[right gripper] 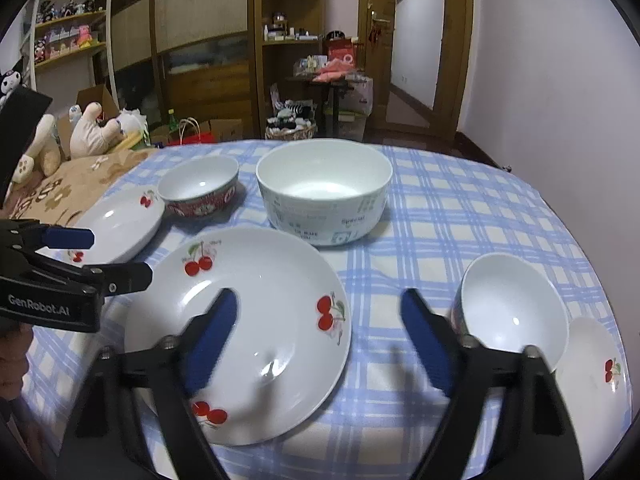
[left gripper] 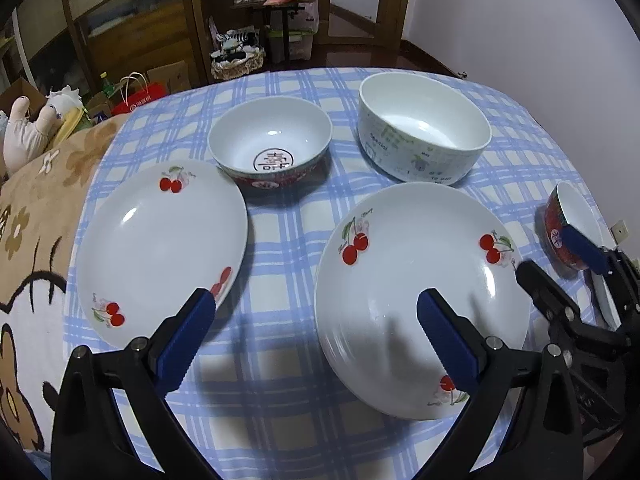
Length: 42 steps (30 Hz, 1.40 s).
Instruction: Organize plates and bowls
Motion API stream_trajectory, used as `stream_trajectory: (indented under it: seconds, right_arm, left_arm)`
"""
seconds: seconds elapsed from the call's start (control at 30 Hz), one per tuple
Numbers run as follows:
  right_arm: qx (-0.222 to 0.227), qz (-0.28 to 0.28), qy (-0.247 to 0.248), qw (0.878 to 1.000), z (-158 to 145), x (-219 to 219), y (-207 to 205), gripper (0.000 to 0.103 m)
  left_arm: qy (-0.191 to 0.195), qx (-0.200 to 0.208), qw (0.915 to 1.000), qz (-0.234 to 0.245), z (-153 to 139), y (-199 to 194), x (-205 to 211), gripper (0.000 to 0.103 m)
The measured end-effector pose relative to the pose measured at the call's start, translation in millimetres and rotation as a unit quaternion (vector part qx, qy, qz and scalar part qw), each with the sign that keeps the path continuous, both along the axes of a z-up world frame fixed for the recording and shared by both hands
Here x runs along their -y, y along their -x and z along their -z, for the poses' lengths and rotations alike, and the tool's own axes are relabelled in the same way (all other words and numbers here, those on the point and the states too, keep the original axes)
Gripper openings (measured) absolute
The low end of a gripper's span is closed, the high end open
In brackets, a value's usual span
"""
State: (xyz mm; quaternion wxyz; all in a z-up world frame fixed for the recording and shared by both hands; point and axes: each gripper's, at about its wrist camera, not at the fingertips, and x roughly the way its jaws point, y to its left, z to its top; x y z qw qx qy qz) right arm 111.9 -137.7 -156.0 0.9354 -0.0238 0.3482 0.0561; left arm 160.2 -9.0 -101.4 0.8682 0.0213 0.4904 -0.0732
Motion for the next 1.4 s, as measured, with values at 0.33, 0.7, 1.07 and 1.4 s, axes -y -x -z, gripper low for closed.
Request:
stream_trajectory:
  seconds: [0.33, 0.7, 1.07, 1.4]
  right_arm:
    - [-0.031, 0.003, -0.010, 0.999, 20.7, 5.8, -10.7, 0.069]
    - [-0.071, 0.007, -0.037, 0.997, 40.6, 12.8, -22.8, 0.045]
    - [-0.084, 0.018, -0.063, 0.994, 46.7, 21.2, -26.7, 0.016]
    - [-0.077, 0.019, -0.040, 0.996, 46.1, 15.9, -21.3, 0.016]
  left_arm:
    - [0.014, -0.030, 0.9994, 0.008, 15.8, -5.8, 2.3, 0.083]
    - [0.021, -0.068, 0.9974, -0.002, 38.2, -13.6, 1.3, 0.081]
    - [0.035, -0.088, 0.9955, 0.007, 51.5, -21.9, 2.2, 0.027]
    - [0.050, -0.077, 0.9958, 0.000, 54.3, -19.9, 4.1, 0.025]
